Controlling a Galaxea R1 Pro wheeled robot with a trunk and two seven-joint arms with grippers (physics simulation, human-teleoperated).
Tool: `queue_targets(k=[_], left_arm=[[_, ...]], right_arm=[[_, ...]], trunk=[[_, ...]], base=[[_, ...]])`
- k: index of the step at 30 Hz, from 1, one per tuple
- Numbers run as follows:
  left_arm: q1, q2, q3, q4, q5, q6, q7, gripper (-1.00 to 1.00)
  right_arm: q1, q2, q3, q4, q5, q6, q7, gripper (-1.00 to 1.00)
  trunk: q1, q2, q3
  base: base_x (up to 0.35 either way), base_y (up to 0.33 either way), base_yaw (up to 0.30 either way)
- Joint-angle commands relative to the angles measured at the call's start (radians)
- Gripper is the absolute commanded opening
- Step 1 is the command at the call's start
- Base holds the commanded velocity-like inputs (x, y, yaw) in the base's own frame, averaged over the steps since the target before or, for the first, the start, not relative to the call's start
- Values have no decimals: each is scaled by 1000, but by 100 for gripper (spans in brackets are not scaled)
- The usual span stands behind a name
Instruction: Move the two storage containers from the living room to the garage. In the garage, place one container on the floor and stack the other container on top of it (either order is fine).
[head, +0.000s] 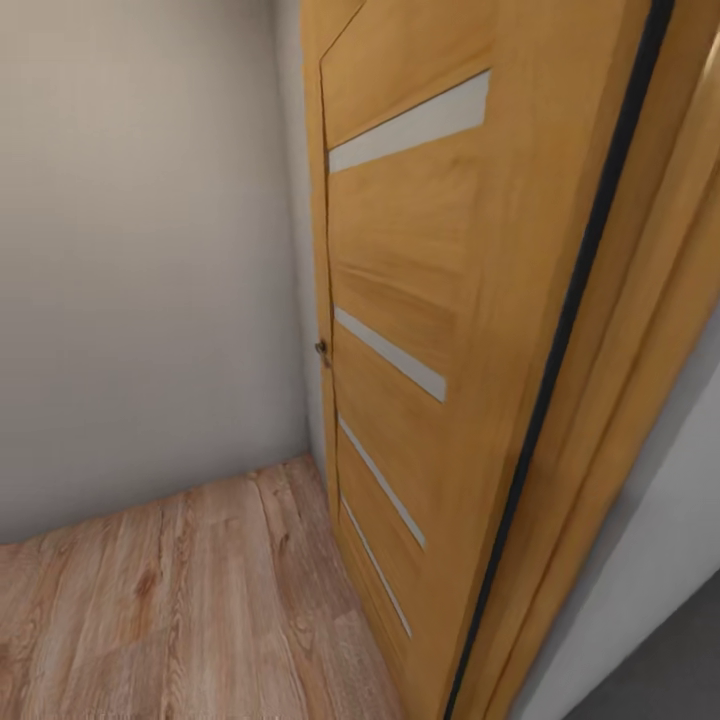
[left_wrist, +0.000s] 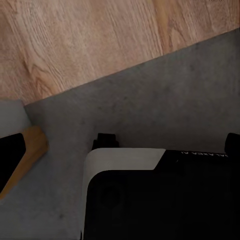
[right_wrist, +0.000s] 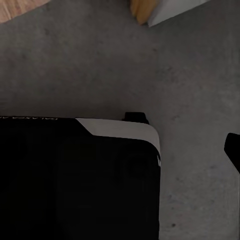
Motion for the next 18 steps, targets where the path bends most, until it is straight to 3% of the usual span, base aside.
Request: queue_targets(k=[1, 11, 18], left_arm=[[-1, 0, 0, 0, 10, 1, -4, 100], [-1, 0, 0, 0, 10, 1, -4, 100], [-1, 0, 0, 0, 9, 0, -6, 100]], right_arm=[[0, 0, 8, -1, -8, -2, -4, 100], [0, 0, 8, -1, -8, -2, -4, 100], [0, 0, 8, -1, -8, -2, -4, 100]], trunk=[[0, -1, -1], [0, -1, -1], [0, -1, -1]], base=[[0, 0, 270], [0, 0, 254], [93, 0, 47]])
